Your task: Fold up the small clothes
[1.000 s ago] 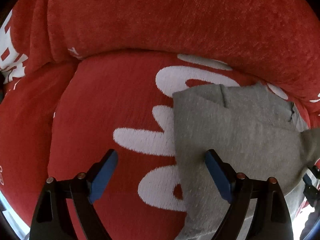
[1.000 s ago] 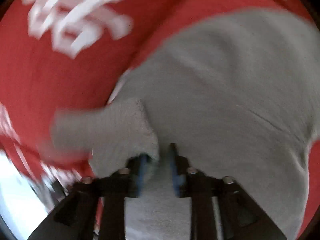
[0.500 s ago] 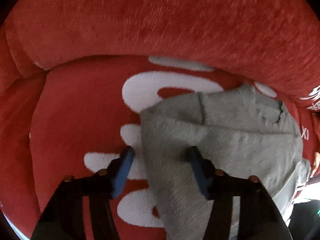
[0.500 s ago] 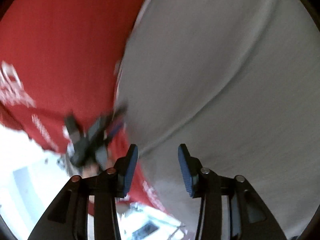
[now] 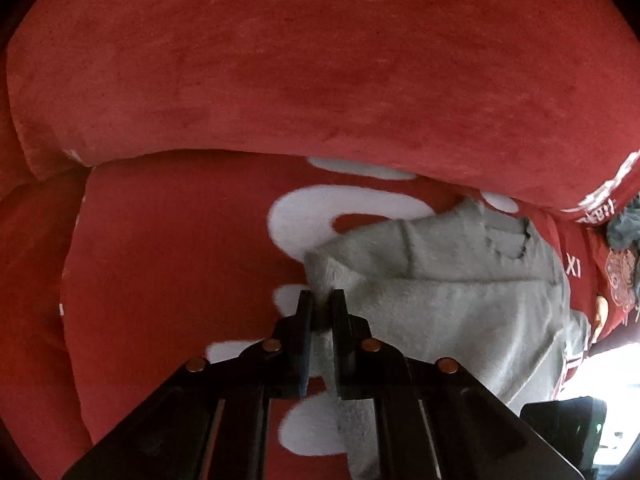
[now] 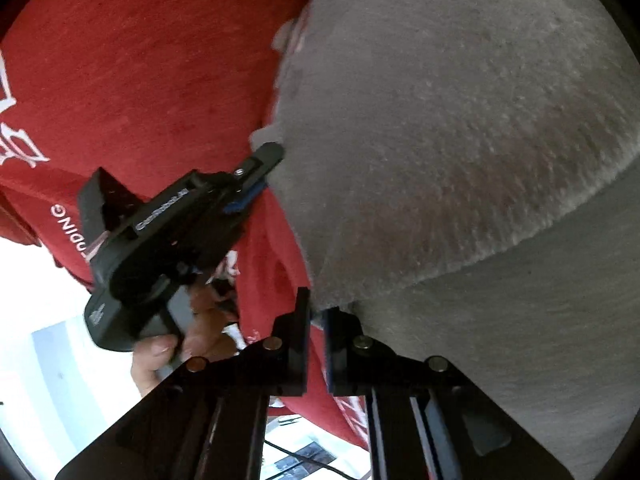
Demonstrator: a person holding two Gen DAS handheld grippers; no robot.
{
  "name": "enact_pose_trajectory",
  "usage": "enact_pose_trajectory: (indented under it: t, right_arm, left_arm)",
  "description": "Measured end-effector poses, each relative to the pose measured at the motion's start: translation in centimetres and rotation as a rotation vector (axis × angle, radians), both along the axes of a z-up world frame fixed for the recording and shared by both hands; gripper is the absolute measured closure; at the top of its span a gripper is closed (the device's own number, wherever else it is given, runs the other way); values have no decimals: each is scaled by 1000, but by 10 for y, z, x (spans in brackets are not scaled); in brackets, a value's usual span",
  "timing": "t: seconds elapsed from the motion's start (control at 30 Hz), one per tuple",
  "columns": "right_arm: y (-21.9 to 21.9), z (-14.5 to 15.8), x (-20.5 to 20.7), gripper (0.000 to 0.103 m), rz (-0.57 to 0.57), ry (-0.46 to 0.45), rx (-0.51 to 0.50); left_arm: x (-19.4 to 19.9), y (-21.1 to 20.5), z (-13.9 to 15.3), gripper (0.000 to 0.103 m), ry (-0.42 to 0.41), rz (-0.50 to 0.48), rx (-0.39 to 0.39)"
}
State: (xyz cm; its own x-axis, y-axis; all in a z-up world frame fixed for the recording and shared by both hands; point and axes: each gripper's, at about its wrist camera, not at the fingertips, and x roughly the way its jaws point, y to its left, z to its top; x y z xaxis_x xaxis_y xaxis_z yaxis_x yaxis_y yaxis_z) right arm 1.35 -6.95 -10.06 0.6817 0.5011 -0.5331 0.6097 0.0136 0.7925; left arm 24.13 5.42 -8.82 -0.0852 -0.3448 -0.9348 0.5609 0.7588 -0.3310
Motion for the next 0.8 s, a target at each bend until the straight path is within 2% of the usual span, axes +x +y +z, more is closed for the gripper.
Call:
enact_pose_trajectory:
  t: [0.17,0.27,0.33,0.4,0.5,0.67,0.73,0.8]
  right_arm:
    - [14,-25,3,95,16,65,0]
    - [12,-17,-3,93,66,76,-3]
    - [7,-5,-12,74,116,84,-32]
    - [-12,14,-34,67,120,89,-91]
    - [-58,35,-77,67,40,146,-202]
    - [-143,52,-149,67,-165,323,-370]
    - [-170,54,-178,67,-265,380,-375]
    - [-187,50,-189,67,-323,419,-356]
  left_arm:
    - [-3,5,-12,93,-14,32,27]
    - [-13,0,-10,93,-58,44,53]
    - [-25,-4,-4,93,-92,59,69]
    - [-34,0,6,93,-108,66,72]
    - [-51,5,16,93,-103,82,54]
    - [-90,7,25,93,-112,39,48]
    - [-108,-4,14,93,-127,16,83]
    - [-120,-5,2,93,-108,21,115]
